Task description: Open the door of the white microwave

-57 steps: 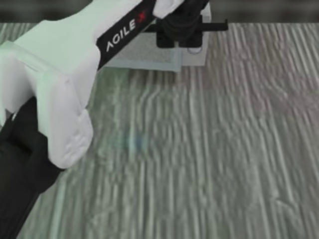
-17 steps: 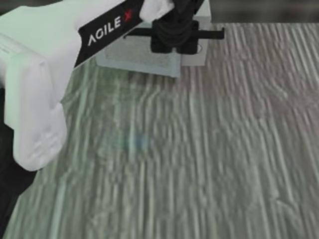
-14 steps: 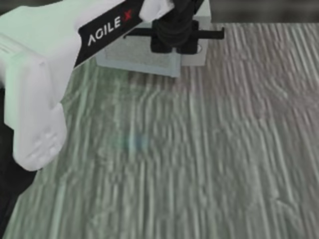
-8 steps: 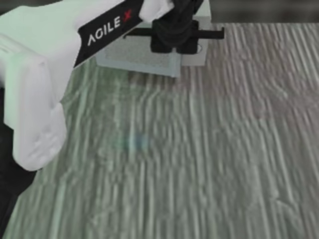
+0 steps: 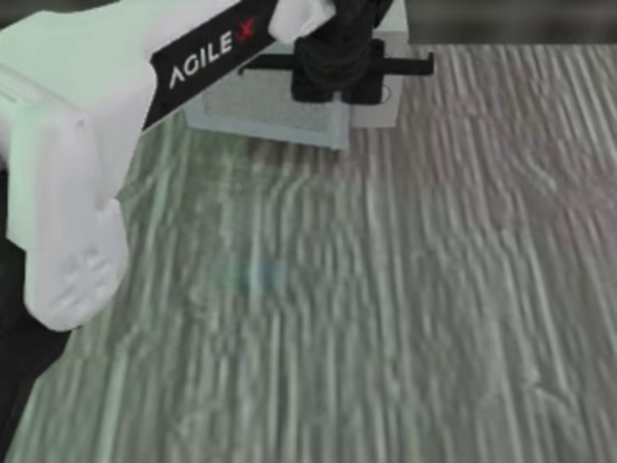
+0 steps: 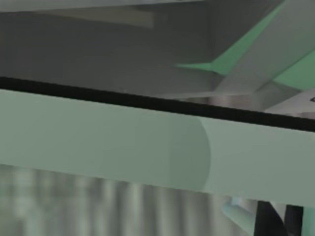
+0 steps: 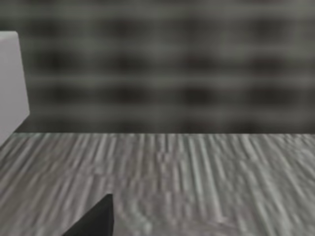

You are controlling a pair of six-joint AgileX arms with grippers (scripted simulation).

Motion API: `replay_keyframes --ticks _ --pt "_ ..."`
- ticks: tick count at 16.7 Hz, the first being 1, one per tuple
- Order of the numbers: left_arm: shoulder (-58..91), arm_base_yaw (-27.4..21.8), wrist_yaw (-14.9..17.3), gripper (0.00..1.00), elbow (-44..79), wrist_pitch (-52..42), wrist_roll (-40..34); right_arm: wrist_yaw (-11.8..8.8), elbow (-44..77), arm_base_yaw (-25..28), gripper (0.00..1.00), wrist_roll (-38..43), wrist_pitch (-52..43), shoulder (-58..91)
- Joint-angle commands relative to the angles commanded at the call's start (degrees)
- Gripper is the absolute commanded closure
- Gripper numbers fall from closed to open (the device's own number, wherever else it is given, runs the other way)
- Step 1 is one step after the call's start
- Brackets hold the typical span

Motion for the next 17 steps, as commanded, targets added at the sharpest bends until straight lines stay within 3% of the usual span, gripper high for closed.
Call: replay_keyframes --ticks 10,17 --pt "-6.7 0.5 2.6 1.00 -11.7 6.2 5.5 0.0 0.0 0.0 0.00 0.0 0.0 0.0" --pt "-7.2 0.6 2.8 1.00 -12.4 6.6 5.8 0.0 0.0 0.0 0.00 0.0 0.0 0.0"
